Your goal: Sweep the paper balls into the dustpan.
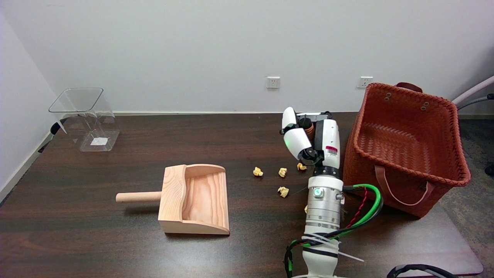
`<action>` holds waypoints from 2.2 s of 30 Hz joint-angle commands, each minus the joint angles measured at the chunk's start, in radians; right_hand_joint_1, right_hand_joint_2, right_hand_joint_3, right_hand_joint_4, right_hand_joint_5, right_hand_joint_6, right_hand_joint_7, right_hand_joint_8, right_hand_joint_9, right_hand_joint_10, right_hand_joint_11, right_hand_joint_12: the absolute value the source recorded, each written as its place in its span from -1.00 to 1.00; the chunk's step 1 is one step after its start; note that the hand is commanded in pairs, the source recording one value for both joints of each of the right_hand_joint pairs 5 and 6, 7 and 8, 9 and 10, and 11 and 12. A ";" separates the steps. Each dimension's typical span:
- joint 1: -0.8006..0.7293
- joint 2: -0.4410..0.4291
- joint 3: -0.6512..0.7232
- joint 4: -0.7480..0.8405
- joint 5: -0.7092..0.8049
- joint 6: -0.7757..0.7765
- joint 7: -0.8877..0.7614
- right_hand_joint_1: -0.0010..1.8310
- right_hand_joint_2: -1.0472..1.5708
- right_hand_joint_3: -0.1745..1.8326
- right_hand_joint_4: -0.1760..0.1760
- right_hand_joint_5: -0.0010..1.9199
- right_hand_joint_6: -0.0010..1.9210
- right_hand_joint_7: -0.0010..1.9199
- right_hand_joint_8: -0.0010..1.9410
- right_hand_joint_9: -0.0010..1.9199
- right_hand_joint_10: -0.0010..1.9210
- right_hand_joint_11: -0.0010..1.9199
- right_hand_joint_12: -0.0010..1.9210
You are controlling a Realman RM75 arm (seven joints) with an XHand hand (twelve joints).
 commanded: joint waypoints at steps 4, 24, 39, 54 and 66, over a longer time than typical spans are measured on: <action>0.004 -0.121 -0.007 -0.162 -0.042 0.009 -0.042 -0.08 1.00 -0.29 0.00 1.00 1.00 1.00 0.98 1.00 1.00 1.00 1.00; 0.102 -0.310 -0.008 -0.368 -0.047 0.020 0.023 -0.08 1.00 -0.33 0.00 1.00 1.00 1.00 0.98 1.00 1.00 1.00 1.00; 0.158 -0.401 -0.010 -0.487 -0.044 0.013 0.210 -0.08 1.00 -0.38 0.00 1.00 1.00 1.00 0.98 1.00 1.00 1.00 1.00; 0.182 -0.417 -0.005 -0.501 -0.029 -0.027 0.474 -0.16 1.00 -0.45 0.00 1.00 1.00 1.00 0.98 1.00 1.00 1.00 1.00; 0.218 -0.405 0.000 -0.504 0.025 -0.091 0.738 -0.19 1.00 -0.48 0.00 1.00 1.00 1.00 0.98 1.00 1.00 1.00 1.00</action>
